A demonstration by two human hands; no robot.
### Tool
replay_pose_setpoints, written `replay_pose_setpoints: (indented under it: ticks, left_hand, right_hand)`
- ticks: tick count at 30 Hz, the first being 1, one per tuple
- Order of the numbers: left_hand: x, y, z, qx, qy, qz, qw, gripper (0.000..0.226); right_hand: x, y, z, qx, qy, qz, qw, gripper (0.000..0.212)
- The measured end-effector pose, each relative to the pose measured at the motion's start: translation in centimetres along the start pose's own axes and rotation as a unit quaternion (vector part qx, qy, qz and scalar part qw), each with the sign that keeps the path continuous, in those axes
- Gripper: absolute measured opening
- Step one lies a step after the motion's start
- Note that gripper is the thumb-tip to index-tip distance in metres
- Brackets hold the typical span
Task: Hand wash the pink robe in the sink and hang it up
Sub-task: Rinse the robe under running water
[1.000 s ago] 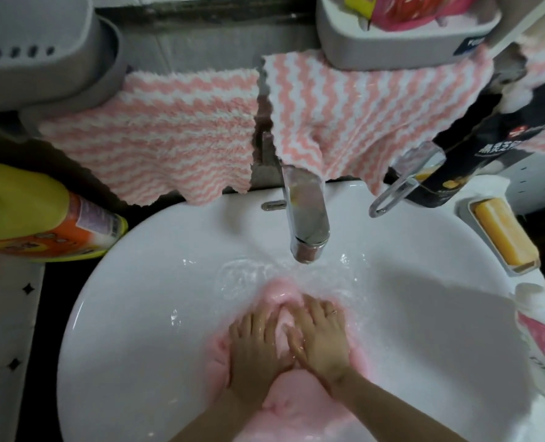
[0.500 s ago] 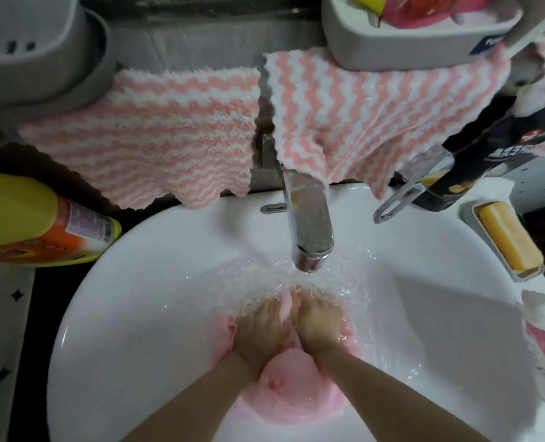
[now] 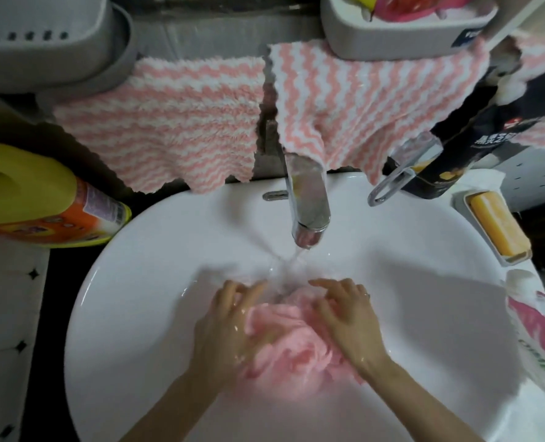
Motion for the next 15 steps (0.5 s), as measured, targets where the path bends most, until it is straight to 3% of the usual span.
replay_pose_setpoints:
  ticks: [2,4,8,15]
  left_hand:
    - [-3.8,-0.6,-1.7,-0.073,-0.070,0.171,0.980,0.089]
    - [-5.7,-1.7,-2.7,-0.071,-0.063,0.186,0.978,0.095]
    - [-7.3,-2.0,-2.5,-0.071,-0.006,0.227,0.971,0.071]
    - [-7.9,-2.0,-0.1,-0.066,0.086,0.229,0.967,0.040]
  right_hand:
    - [-3.1,0.4,-1.3,0.059,-0.035,-0.106,0.992,0.062]
    - [-5.9,1.5,-2.0,0.069,-0.060,-0.155,0.984,0.065]
    - [-8.3,2.1,-1.2,0.101,-0.019,-0.232,0.967,0.061]
    - [-8.5,0.9,2.4,0.164,0.122,-0.215,0.955,0.046]
Point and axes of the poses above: each hand's wrist, its own z-axis towards the middle knuckle, its own x-axis out of the back of the hand, y = z × x, the point moved 9 cm from there along z, towards the middle knuckle, and after that the axes turned 2 degrees about z, right-handed, at the moved point
